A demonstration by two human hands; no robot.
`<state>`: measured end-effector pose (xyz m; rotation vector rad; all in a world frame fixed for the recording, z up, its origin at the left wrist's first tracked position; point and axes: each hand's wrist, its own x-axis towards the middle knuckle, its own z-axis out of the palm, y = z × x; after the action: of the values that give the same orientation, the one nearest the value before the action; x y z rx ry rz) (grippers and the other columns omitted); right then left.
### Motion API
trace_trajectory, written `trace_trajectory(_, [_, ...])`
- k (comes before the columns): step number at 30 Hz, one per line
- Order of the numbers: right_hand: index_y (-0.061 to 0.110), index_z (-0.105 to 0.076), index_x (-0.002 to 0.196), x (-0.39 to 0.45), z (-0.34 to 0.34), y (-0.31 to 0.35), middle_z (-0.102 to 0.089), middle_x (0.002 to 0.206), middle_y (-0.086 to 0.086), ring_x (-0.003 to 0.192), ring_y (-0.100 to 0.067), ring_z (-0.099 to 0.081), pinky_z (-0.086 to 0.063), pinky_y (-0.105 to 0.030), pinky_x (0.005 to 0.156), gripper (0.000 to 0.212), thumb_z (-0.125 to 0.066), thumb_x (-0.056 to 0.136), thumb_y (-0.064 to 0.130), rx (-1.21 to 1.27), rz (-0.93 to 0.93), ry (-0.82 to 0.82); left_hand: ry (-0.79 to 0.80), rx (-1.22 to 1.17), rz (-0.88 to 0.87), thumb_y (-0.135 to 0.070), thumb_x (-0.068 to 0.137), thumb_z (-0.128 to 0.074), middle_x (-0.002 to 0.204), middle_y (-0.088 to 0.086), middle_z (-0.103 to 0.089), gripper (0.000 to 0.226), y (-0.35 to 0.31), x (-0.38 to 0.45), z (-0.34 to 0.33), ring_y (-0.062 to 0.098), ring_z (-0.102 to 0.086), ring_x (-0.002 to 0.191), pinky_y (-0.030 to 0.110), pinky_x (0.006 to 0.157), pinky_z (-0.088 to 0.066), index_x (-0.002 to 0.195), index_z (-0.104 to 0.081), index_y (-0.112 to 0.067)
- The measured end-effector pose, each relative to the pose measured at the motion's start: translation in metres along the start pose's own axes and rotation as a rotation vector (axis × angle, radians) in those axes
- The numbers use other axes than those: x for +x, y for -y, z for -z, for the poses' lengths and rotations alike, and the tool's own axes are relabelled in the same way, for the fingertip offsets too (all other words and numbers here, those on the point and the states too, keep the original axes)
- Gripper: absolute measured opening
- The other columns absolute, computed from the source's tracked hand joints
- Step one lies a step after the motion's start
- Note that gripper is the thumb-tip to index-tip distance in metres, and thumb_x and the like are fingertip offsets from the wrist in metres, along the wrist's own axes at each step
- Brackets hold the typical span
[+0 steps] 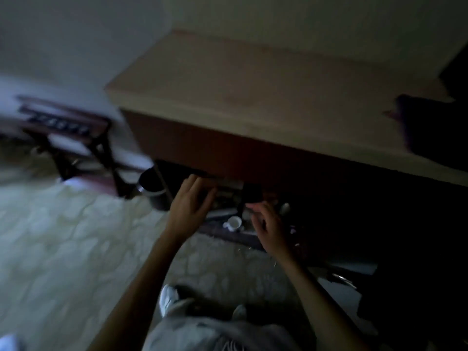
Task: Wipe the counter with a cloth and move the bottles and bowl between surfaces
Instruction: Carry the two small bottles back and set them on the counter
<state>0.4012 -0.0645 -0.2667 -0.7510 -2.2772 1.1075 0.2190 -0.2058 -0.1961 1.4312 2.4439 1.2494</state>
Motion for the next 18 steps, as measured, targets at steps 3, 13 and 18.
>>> trace_trajectory(3, [0.02,-0.06,0.115,-0.052,-0.074,-0.051,-0.065,0.109,0.008,0.109,-0.024,-0.065,-0.05,-0.018,0.086,0.022,-0.058,0.092,0.021,0.02,-0.331,0.483,0.112,-0.14,0.656,-0.029,0.096,-0.061,0.094,0.007,-0.063,0.011,0.1,-0.114,0.005,0.021,-0.063,0.083,0.034,0.073,-0.05,0.092,-0.064,-0.019])
trace_trajectory(13, [0.012,-0.056,0.113,-0.078,-0.239,-0.029,-0.063,0.121,-0.017,0.11,-0.032,-0.061,-0.043,-0.025,0.067,0.02,-0.051,0.097,0.023,-0.382,-0.58,1.178,-0.351,-0.605,1.817,-0.031,0.103,-0.05,0.083,0.006,-0.06,0.023,0.144,-0.416,0.067,0.018,-0.056,0.069,0.027,0.064,-0.043,0.099,-0.058,-0.009])
trace_trajectory(18, [0.014,-0.052,0.129,-0.048,-0.347,0.07,-0.063,0.112,-0.005,0.098,-0.021,-0.063,-0.047,-0.024,0.066,0.033,-0.047,0.099,0.027,-0.35,-0.435,1.298,-0.493,-0.754,1.991,-0.021,0.103,-0.051,0.091,0.021,-0.06,0.028,0.174,-0.471,0.078,0.026,-0.056,0.07,0.033,0.061,-0.045,0.102,-0.059,0.006])
